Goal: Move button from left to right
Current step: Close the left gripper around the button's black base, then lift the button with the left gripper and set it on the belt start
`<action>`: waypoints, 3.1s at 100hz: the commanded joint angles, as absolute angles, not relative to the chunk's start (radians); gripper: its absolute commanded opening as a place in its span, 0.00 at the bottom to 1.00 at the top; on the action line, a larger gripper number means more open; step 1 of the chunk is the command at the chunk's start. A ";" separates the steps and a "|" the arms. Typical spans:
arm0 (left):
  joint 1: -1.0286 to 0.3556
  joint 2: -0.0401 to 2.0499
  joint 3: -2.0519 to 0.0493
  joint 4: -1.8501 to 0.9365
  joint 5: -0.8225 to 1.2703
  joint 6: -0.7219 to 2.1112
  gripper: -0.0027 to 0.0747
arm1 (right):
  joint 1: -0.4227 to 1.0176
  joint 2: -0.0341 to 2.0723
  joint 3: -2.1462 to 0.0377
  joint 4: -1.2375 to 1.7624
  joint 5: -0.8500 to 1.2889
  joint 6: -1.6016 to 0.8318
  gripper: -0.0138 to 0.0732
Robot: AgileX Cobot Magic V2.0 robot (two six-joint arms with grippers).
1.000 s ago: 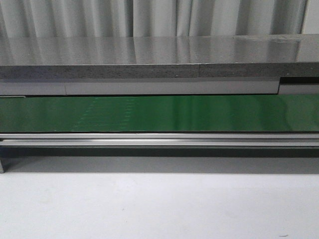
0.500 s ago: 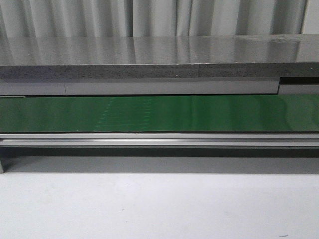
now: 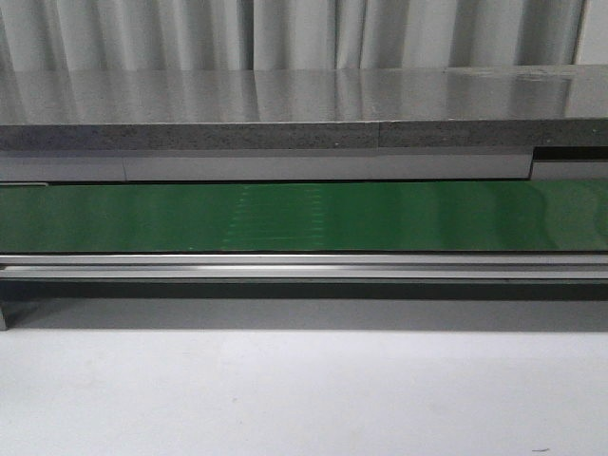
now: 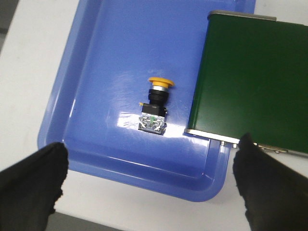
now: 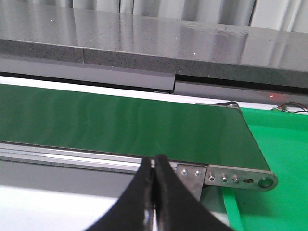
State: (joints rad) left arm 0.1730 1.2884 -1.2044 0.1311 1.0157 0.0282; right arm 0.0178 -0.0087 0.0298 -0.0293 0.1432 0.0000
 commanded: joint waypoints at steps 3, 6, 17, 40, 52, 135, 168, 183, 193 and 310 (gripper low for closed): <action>0.258 1.357 -1.265 0.038 0.947 0.102 0.86 | 0.018 -0.026 0.023 -0.038 0.056 0.000 0.08; 0.275 1.380 -1.270 0.032 0.942 0.109 0.86 | 0.018 -0.026 0.023 -0.038 0.056 0.000 0.08; 0.330 1.463 -1.286 0.027 0.895 0.108 0.86 | 0.018 -0.026 0.023 -0.038 0.056 0.000 0.08; 0.355 1.603 -1.286 0.000 0.841 0.114 0.86 | 0.018 -0.026 0.023 -0.038 0.056 0.000 0.08; 0.353 1.667 -1.286 -0.018 0.829 0.123 0.86 | 0.018 -0.026 0.023 -0.038 0.056 0.000 0.08; 0.353 1.879 -1.286 -0.152 0.785 0.214 0.85 | 0.018 -0.026 0.023 -0.038 0.056 0.000 0.08; 0.353 1.908 -1.286 -0.152 0.792 0.214 0.83 | 0.018 -0.026 0.023 -0.038 0.056 0.000 0.08; 0.353 1.908 -1.286 -0.152 0.795 0.214 0.67 | 0.018 -0.026 0.023 -0.038 0.056 0.000 0.08; 0.353 1.908 -1.286 -0.152 0.800 0.214 0.54 | 0.018 -0.026 0.023 -0.038 0.056 0.000 0.08; 0.217 1.756 -1.446 -0.287 0.994 0.279 0.08 | 0.018 -0.026 0.023 -0.038 0.056 0.000 0.08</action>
